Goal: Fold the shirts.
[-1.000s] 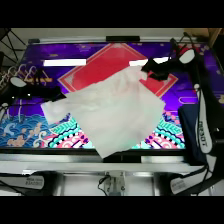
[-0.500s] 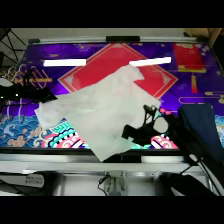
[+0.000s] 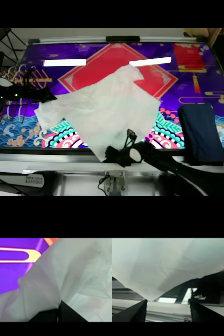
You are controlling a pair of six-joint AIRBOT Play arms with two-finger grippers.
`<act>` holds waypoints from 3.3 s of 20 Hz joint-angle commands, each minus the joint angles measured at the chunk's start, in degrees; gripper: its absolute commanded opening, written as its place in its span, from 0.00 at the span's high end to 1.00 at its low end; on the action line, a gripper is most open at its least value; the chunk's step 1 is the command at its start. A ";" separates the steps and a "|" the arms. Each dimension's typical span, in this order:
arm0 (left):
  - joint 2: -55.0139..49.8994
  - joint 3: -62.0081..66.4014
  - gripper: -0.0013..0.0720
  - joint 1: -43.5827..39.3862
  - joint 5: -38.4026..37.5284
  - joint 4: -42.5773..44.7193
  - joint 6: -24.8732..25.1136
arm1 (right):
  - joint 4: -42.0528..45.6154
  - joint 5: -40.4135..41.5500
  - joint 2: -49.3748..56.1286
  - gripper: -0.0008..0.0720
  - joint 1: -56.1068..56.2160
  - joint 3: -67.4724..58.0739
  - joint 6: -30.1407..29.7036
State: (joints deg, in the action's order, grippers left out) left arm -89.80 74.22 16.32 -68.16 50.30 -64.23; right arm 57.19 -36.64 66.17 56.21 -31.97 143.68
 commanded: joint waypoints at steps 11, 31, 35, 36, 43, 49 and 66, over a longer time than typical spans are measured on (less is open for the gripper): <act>0.17 0.07 0.94 0.09 -0.09 -0.59 0.20 | -0.09 25.31 5.79 0.93 1.01 0.17 4.63; 44.96 36.59 0.94 8.24 28.72 -21.70 -2.82 | 55.08 -5.70 -38.77 0.93 -16.50 -57.37 -10.43; 49.20 36.57 0.94 10.21 17.35 1.95 -19.47 | 64.00 -16.68 -38.58 0.93 -16.50 -58.12 -10.56; 48.98 36.35 0.94 10.21 12.33 4.87 -21.20 | 67.89 -22.21 -38.12 0.93 -16.50 -58.12 -10.56; 42.40 12.55 0.94 5.29 -1.29 -4.87 -12.87 | 89.26 -39.06 -25.92 0.93 -16.52 -50.71 -13.64; 26.05 -0.59 0.94 -10.21 23.82 -4.76 -5.49 | 78.42 -22.05 -1.95 0.93 -34.64 -48.68 -4.66; -6.82 4.07 0.00 -12.79 22.21 -12.04 -5.44 | 36.26 2.60 26.93 0.22 -51.56 -48.68 -14.82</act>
State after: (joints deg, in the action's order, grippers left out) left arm -95.70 75.31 0.60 -36.12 36.60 -70.11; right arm 97.91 -31.57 93.80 5.06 -80.64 136.18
